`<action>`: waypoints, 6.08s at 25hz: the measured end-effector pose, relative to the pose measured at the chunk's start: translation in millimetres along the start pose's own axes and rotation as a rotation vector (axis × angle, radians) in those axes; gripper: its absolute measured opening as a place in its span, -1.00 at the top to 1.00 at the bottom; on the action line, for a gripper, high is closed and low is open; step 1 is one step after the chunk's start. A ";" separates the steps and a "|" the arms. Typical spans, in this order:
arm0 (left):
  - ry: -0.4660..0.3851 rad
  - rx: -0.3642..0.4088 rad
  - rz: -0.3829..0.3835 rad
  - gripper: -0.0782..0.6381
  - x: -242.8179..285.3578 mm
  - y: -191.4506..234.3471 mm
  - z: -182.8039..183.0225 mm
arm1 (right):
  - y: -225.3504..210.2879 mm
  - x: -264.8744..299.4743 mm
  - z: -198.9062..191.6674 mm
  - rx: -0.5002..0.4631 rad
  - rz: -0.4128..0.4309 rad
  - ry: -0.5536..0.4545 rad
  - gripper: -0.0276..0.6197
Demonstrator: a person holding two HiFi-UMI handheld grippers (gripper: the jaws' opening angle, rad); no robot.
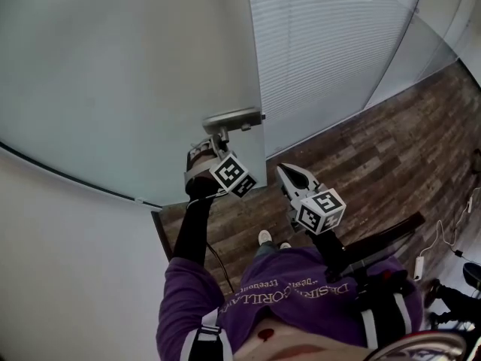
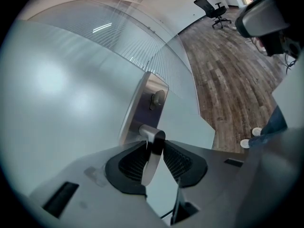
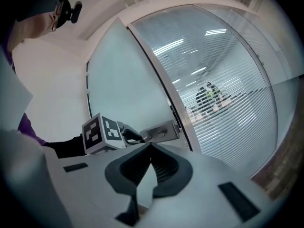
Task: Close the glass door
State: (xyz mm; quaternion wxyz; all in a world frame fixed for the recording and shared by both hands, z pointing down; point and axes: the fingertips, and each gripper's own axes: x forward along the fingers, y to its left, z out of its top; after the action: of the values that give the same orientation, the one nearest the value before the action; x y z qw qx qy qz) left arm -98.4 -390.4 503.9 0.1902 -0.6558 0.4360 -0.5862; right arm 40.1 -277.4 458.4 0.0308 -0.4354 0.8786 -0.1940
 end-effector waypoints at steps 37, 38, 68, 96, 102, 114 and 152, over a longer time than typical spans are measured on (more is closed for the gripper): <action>-0.003 -0.057 0.036 0.47 59.5 44.5 14.0 | -29.2 103.7 12.3 -0.032 0.111 0.055 0.92; 0.003 -0.060 0.038 0.47 60.5 44.6 13.3 | -32.2 104.8 13.1 -0.034 0.114 0.054 0.92; 0.110 -0.177 0.051 0.47 88.4 69.5 17.7 | -73.9 131.0 39.7 -0.058 0.236 0.100 0.92; 0.104 -0.158 0.081 0.47 99.5 64.4 12.7 | -80.0 149.3 38.2 -0.035 0.186 0.070 0.92; 0.086 -0.157 0.090 0.47 107.8 67.5 10.8 | -78.0 161.5 36.3 -0.039 0.174 0.061 0.92; 0.077 -0.154 0.083 0.47 114.1 73.5 13.2 | -80.9 171.3 40.7 -0.040 0.154 0.047 0.92; 0.059 -0.176 0.067 0.47 127.3 86.3 19.2 | -81.3 179.6 42.9 -0.013 0.152 0.057 0.92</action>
State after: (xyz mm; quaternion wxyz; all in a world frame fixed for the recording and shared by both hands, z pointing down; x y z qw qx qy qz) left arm -119.1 -543.9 510.4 0.1385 -0.6376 0.5130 -0.5578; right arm -0.3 -474.8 469.4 0.0175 -0.3619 0.9108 -0.1977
